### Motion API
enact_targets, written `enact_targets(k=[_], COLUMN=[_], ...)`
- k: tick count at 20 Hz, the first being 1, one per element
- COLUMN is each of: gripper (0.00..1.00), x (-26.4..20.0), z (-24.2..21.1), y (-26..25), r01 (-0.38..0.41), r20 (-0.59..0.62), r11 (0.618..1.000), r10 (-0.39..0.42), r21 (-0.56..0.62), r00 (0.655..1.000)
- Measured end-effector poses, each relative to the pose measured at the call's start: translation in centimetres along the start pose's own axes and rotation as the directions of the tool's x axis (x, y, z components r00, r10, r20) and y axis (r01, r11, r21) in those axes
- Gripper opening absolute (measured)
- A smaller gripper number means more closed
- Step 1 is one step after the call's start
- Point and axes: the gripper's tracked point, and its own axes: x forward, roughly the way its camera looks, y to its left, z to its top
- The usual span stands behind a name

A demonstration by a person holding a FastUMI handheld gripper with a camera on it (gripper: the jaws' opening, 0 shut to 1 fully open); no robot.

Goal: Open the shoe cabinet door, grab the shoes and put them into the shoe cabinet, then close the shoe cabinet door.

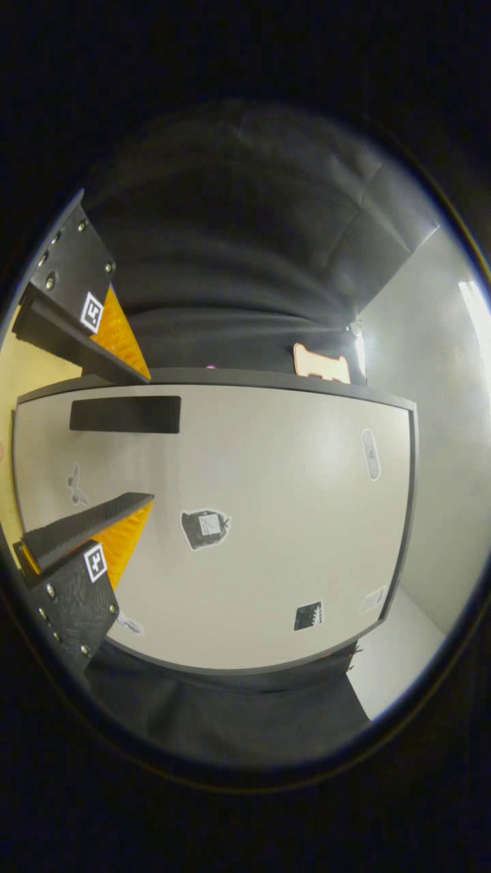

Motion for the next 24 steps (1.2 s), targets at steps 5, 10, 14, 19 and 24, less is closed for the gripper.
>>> enact_targets(k=[5, 10, 14, 19, 24], gripper=[0.88, 0.57, 0.35, 0.25, 0.25], x=[1.8, 2.5, 2.8, 2.7, 1.9], z=[-1.8, -2.7, -3.1, -3.2, -3.0], y=[0.5, 1.8, 2.1, 2.1, 1.9], r01=[0.007, -0.009, 0.006, 0.029, 0.039], r20=[-0.042, -0.069, -0.09, -0.129, -0.133], r11=[1.0, 1.0, 0.999, 0.996, 0.996], r10=[-0.006, 0.011, -0.003, -0.018, -0.028], r21=[0.005, 0.022, 0.037, 0.088, 0.081], r00=[0.999, 0.998, 0.996, 0.991, 0.991])
